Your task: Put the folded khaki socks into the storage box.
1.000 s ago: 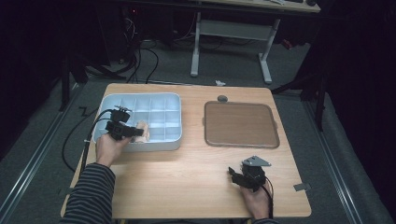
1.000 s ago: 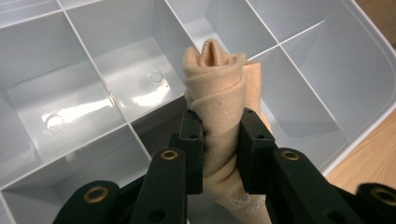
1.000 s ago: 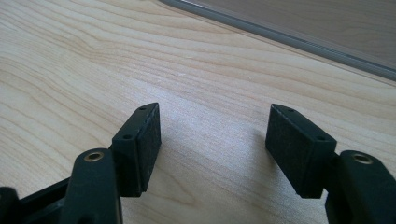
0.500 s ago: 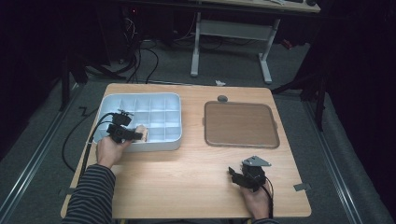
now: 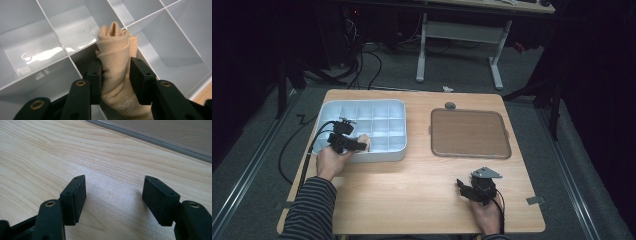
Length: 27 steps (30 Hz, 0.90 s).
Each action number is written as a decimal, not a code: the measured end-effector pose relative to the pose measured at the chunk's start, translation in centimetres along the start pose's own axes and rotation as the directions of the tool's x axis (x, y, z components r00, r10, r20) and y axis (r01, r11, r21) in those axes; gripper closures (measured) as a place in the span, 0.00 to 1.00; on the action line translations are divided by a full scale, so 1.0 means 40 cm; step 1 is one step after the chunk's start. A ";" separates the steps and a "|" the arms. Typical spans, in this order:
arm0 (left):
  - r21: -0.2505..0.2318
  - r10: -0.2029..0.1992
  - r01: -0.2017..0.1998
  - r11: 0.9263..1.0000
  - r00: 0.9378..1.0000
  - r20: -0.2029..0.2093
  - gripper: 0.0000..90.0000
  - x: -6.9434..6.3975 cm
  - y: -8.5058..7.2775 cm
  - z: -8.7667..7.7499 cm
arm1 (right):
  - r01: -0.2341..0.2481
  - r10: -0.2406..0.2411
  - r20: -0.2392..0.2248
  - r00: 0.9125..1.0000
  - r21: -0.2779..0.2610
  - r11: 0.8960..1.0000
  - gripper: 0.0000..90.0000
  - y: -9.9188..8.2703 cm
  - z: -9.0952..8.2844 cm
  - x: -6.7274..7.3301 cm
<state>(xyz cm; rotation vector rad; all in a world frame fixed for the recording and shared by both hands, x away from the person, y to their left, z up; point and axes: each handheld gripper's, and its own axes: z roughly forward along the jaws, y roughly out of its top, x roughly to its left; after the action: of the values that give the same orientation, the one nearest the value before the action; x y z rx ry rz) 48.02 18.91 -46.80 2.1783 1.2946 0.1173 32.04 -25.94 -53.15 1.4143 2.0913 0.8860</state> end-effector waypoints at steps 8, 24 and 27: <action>-0.065 -0.011 0.009 0.998 0.999 -0.031 0.68 -0.006 0.010 -0.028 | 0.000 0.000 0.000 1.000 0.000 1.000 0.40 0.000 0.000 0.000; -0.024 0.012 -0.015 1.000 0.995 -0.100 0.87 -0.020 0.017 -0.006 | 0.000 0.000 0.000 1.000 0.000 1.000 0.40 0.000 0.000 0.000; -0.008 0.011 -0.012 1.000 0.995 -0.101 0.88 -0.016 0.016 -0.001 | 0.001 -0.001 0.000 1.000 0.000 1.000 0.40 0.000 0.000 0.000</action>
<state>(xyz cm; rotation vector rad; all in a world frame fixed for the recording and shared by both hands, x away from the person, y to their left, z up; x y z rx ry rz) 48.19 18.18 -46.28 2.1975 1.3344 0.2397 32.04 -25.95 -53.15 1.4133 2.0917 0.8863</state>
